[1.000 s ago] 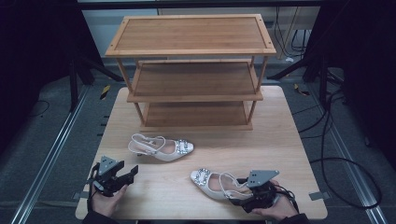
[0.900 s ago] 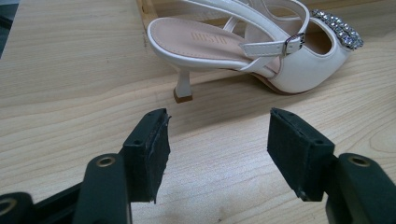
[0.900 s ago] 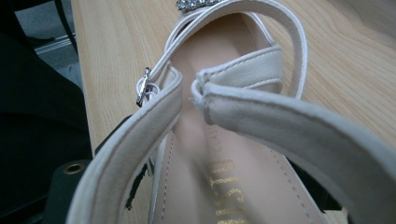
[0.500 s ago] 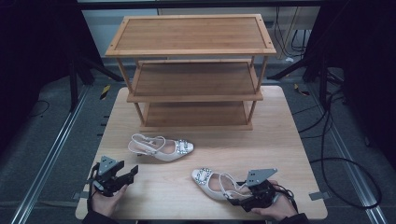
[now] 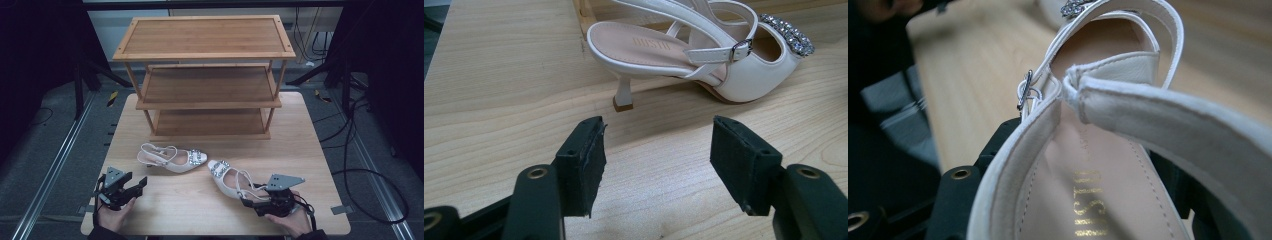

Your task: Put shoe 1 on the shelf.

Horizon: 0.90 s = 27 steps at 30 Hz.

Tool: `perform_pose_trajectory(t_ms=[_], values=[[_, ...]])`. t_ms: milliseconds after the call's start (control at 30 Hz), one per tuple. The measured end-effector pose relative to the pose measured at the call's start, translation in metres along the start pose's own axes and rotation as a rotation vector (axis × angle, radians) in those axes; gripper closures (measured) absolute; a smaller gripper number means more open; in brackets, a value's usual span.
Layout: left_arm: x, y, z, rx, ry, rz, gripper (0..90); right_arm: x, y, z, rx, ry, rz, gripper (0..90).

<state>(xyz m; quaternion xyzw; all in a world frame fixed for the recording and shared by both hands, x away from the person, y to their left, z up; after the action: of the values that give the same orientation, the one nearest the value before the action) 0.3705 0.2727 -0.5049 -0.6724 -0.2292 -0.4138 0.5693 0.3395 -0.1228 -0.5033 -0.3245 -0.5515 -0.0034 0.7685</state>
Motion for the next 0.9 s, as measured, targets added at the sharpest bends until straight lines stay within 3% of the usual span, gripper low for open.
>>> perform_pose_trajectory(t_ms=[200,233,267,433,700,900], values=[[0.002,-0.003,0.003,0.011,-0.008,-0.016,37.4,0.025,0.013,-0.017,-0.128,0.046,-0.073,39.9],[0.003,-0.003,0.004,0.012,-0.008,-0.019,37.1,0.032,0.021,-0.025,-0.173,0.065,-0.083,40.0],[0.003,-0.004,0.005,0.014,-0.010,-0.023,37.1,0.032,0.021,-0.025,-0.173,0.065,-0.083,40.0],[0.004,-0.007,0.009,0.014,-0.012,-0.034,36.1,0.051,0.047,-0.050,-0.290,0.118,-0.111,40.0],[0.003,-0.009,0.012,0.015,-0.013,-0.039,35.9,0.078,0.097,-0.085,-0.387,0.199,-0.098,39.9],[0.002,-0.008,0.013,0.015,-0.014,-0.039,35.9,0.097,0.132,-0.113,-0.469,0.265,-0.120,39.8]])
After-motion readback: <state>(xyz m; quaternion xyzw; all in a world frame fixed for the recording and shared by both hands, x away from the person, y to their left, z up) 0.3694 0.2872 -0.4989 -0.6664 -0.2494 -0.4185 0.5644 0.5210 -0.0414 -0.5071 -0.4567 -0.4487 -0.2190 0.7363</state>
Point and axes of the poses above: each handheld gripper's, and its own axes: y roughly forward along the jaws, x roughly out of its top, z roughly to its left, the point moved 7 cm from there along y, roughly forward along the jaws, and after that the axes turned 3 degrees about x, right-handed, at the moved point
